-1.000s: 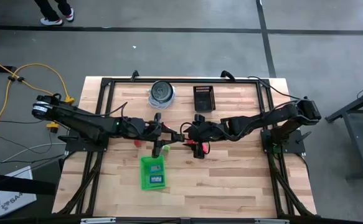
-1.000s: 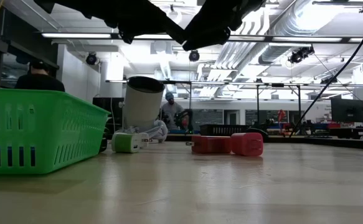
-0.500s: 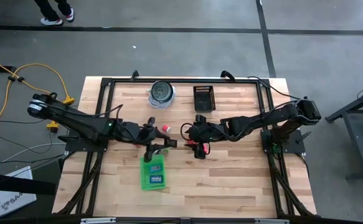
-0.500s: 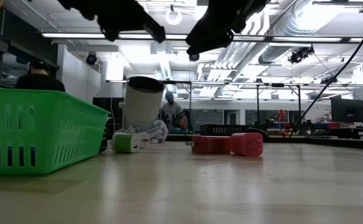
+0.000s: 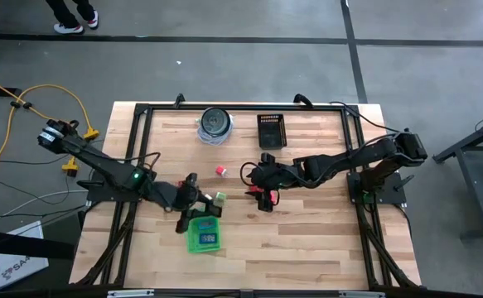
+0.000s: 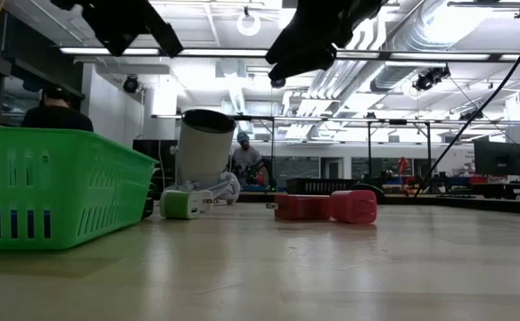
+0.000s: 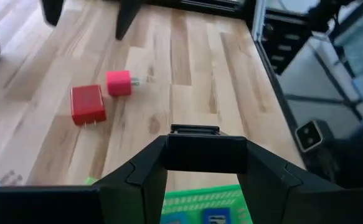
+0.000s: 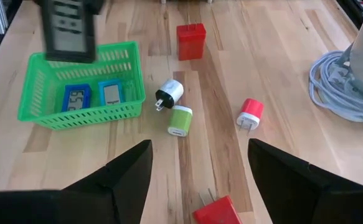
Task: Pick & Place Office items
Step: Put the black digital clock into the green bin
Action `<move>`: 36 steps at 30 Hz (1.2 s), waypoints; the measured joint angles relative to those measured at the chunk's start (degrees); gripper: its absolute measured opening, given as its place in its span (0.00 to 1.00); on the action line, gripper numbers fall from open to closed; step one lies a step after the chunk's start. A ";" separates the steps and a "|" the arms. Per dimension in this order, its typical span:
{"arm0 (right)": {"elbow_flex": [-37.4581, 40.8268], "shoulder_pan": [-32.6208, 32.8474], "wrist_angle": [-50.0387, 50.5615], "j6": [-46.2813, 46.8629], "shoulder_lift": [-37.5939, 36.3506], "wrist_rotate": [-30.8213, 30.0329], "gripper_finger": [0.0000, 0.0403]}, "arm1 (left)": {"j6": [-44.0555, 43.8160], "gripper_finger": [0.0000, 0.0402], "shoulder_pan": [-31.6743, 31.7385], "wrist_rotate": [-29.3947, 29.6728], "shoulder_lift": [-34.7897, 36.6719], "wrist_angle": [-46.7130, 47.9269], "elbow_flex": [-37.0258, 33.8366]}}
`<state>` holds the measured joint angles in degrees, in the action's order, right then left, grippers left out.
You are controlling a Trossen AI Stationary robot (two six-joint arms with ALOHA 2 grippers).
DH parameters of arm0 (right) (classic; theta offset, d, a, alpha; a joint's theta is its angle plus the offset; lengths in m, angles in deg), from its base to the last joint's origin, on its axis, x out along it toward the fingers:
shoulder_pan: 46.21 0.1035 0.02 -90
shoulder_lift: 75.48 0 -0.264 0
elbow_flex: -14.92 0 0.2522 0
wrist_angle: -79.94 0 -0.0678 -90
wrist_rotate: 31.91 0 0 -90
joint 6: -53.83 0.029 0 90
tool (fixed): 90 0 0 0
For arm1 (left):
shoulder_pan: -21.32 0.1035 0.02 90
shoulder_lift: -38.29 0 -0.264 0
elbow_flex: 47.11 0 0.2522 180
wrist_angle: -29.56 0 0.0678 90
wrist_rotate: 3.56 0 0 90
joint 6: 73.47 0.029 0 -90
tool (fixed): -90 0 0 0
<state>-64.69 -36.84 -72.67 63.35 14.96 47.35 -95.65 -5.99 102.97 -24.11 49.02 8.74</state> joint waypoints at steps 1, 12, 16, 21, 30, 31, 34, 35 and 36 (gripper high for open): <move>0.00 0.00 -0.01 0.31 0.00 0.21 0.62 | -1.90 0.40 -0.90 1.31 0.00 0.21 0.00; 0.00 0.00 -0.02 1.88 0.00 0.45 0.62 | -14.96 0.40 -16.41 26.01 -1.02 5.48 -0.30; 0.00 0.00 -0.02 2.46 0.00 0.43 0.62 | -18.69 0.40 -18.45 30.19 -4.54 5.84 -1.70; 0.00 0.00 -0.05 2.79 0.00 0.43 0.62 | -20.72 0.40 -18.37 32.32 -9.74 5.56 -1.90; 0.00 0.00 -0.07 2.96 0.00 0.44 0.62 | -27.67 0.40 -19.88 33.30 -17.17 4.03 -1.92; 0.00 0.00 -0.07 2.95 0.00 0.43 0.62 | -27.60 0.40 -20.29 33.30 -17.88 3.16 -1.92; 0.00 0.00 -0.07 2.88 0.00 0.44 0.62 | -26.38 0.40 -21.35 33.31 -19.95 0.83 -1.92; 0.00 0.00 -0.07 2.86 0.00 0.43 0.62 | -25.77 0.40 -21.63 33.29 -20.46 0.29 -1.92; 0.00 0.00 -0.05 2.86 0.00 0.43 0.62 | -25.28 0.40 -21.90 33.29 -20.93 -0.39 -1.92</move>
<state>-64.69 -36.84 -72.71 66.21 14.96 47.79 -120.93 -27.89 136.26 -45.04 48.62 6.82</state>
